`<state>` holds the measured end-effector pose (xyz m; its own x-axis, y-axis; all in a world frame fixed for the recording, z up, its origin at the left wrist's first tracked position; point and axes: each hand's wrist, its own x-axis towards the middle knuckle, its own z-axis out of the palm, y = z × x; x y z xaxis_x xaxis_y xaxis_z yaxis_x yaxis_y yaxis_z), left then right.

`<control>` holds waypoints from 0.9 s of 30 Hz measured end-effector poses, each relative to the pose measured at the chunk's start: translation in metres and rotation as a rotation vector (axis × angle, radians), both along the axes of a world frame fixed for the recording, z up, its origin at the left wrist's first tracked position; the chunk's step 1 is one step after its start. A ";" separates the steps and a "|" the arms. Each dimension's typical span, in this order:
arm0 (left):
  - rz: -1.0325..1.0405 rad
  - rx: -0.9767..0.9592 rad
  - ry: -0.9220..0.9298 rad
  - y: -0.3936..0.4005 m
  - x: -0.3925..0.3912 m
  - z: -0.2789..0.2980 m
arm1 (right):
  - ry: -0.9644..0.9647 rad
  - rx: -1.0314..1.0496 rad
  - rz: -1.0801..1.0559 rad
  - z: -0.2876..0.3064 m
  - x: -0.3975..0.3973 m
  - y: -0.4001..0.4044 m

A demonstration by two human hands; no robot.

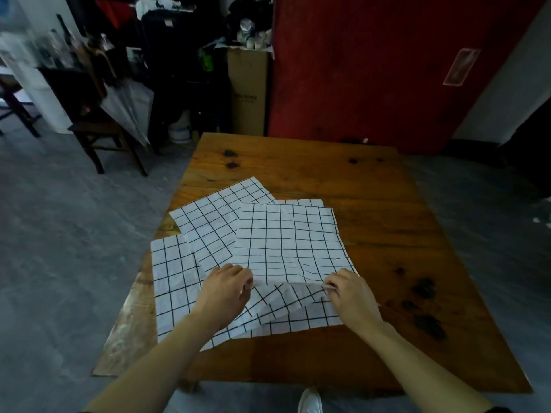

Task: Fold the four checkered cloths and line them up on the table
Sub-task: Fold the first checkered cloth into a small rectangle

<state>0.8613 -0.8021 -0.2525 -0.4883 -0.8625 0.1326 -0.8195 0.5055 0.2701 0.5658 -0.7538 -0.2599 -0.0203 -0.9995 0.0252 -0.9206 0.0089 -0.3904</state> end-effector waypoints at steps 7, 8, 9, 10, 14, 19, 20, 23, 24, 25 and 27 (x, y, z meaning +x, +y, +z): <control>-0.053 -0.108 0.136 0.001 0.018 0.015 | 0.052 -0.048 -0.029 0.023 -0.014 0.022; -0.056 -0.110 0.141 0.003 0.021 0.017 | 0.047 -0.047 -0.037 0.025 -0.016 0.027; -0.057 -0.108 0.146 0.005 0.024 0.019 | 0.040 -0.051 -0.040 0.026 -0.017 0.032; -0.054 -0.109 0.152 0.009 0.027 0.020 | 0.036 -0.055 -0.038 0.028 -0.017 0.037; -0.056 -0.144 0.149 0.024 0.040 0.026 | 0.011 -0.071 -0.001 0.035 -0.014 0.050; -0.042 -0.176 0.132 0.044 0.040 0.040 | -0.048 -0.085 0.023 0.045 -0.022 0.061; -0.025 -0.181 0.130 0.049 0.038 0.043 | -0.055 -0.091 0.030 0.047 -0.024 0.064; 0.011 -0.201 0.136 0.070 0.028 0.054 | -0.087 -0.114 0.059 0.054 -0.035 0.078; 0.024 -0.202 0.133 0.078 0.023 0.059 | -0.088 -0.119 0.072 0.055 -0.039 0.082; 0.039 -0.194 0.130 0.085 0.019 0.063 | -0.090 -0.123 0.087 0.056 -0.044 0.086; 0.072 -0.185 0.124 0.099 0.011 0.067 | -0.097 -0.130 0.114 0.057 -0.052 0.092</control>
<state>0.8718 -0.7031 -0.1858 -0.3964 -0.8501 0.3467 -0.8214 0.4971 0.2796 0.5141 -0.6616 -0.2028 0.0844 -0.9839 0.1578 -0.8709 -0.1498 -0.4680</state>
